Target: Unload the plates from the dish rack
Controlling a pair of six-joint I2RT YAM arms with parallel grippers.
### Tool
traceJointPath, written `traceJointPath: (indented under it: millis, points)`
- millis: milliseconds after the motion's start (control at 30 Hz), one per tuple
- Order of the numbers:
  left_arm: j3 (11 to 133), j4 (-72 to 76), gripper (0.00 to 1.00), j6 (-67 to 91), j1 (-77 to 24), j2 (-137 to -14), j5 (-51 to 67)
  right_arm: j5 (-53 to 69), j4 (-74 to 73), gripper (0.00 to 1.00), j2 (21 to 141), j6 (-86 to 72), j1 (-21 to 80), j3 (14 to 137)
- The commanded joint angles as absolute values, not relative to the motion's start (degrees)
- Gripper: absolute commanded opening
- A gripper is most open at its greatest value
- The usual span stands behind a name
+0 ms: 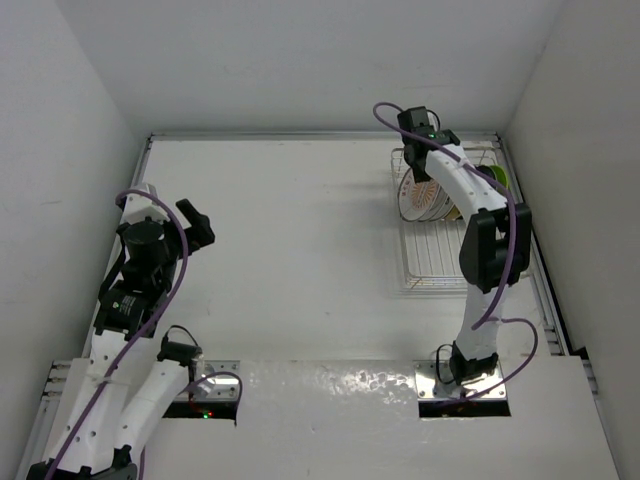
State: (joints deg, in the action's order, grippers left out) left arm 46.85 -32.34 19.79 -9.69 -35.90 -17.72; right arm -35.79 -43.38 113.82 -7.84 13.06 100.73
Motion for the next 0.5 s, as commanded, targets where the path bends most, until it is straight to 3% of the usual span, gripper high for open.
traceJointPath:
  millis: [0, 233, 467]
  points:
    - [46.7, -29.7, 1.0, 19.3, -10.0, -35.9, -17.1, -35.1, -41.1, 0.38, 112.8, -7.9, 13.1, 99.7]
    - [46.7, -29.7, 1.0, 19.3, -10.0, -35.8, -17.1, -33.2, -40.5, 0.31, 114.0, -8.9, 12.9, 97.3]
    - [46.7, -29.7, 1.0, 19.2, -10.0, -36.1, -16.8, -32.8, -40.3, 0.11, 111.7, -11.3, 12.8, 96.4]
